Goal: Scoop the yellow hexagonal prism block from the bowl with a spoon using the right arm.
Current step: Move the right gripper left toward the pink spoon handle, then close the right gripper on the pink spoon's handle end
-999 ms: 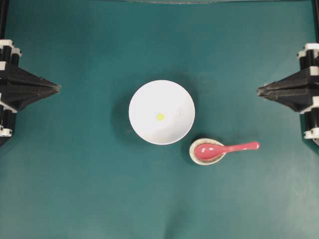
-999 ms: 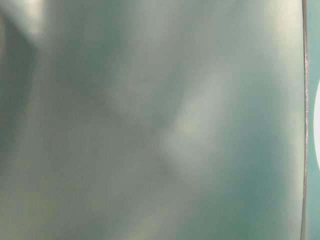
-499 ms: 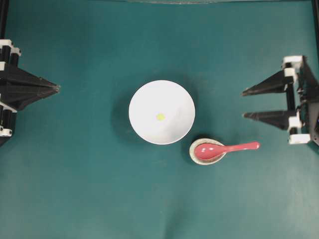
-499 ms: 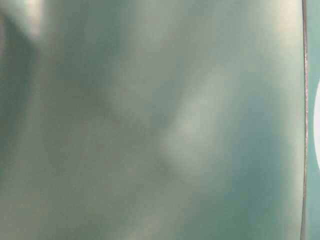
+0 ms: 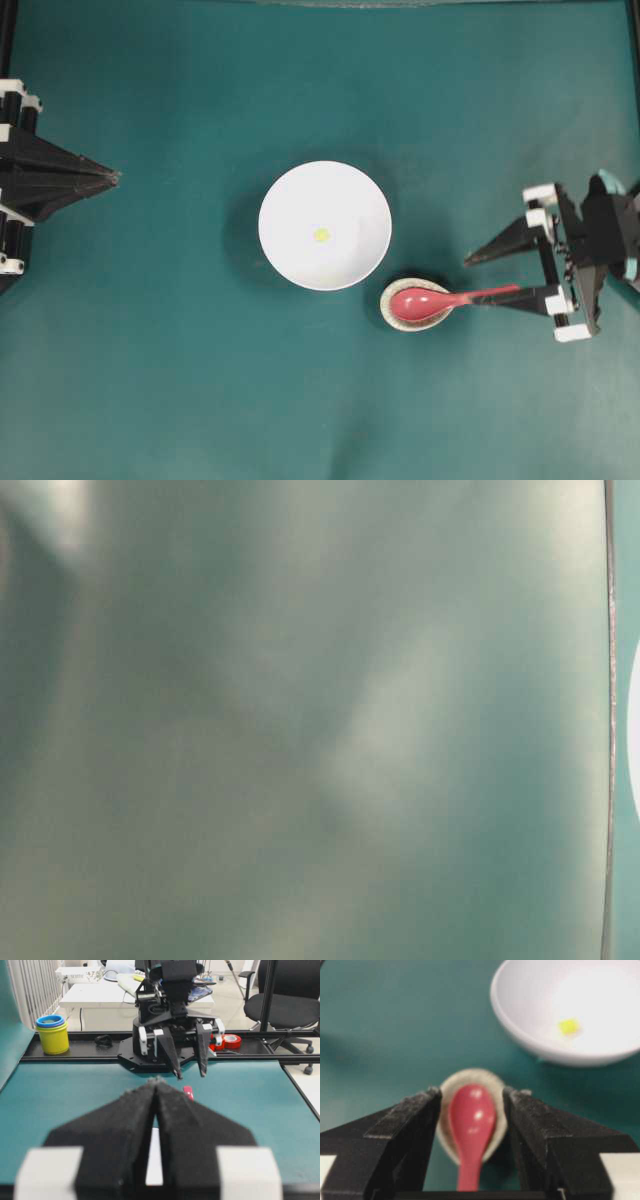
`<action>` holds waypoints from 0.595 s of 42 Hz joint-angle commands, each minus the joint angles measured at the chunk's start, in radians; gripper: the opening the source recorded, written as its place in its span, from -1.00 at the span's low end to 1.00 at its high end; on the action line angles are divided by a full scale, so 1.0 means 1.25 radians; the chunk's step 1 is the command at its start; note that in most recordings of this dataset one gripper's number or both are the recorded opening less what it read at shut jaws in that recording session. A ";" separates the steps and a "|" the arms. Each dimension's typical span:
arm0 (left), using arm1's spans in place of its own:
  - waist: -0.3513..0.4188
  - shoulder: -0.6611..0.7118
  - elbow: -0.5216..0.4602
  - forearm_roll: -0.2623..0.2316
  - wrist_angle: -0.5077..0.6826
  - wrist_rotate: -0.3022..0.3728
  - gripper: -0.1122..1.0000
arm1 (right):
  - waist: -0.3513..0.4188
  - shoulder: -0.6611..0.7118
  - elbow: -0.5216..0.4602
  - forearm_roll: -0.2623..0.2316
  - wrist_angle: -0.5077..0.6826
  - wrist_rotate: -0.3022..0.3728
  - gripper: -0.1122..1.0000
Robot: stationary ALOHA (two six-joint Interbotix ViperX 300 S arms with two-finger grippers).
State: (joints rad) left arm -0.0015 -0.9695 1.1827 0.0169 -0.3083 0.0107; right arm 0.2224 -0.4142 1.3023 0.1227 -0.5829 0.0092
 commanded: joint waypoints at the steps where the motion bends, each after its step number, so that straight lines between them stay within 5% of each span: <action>1: -0.001 0.004 -0.018 0.002 -0.004 0.001 -0.80 | 0.022 0.052 0.006 0.018 -0.083 0.001 0.23; 13: -0.001 0.004 -0.018 0.002 0.004 0.001 -0.80 | 0.043 0.234 0.043 0.033 -0.271 0.054 0.23; 25: 0.000 0.005 -0.017 0.002 0.007 0.001 -0.80 | 0.054 0.353 0.044 0.032 -0.340 0.086 0.23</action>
State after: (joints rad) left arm -0.0015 -0.9695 1.1827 0.0169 -0.2961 0.0107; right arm 0.2838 0.0138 1.3652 0.1626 -0.9848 0.1166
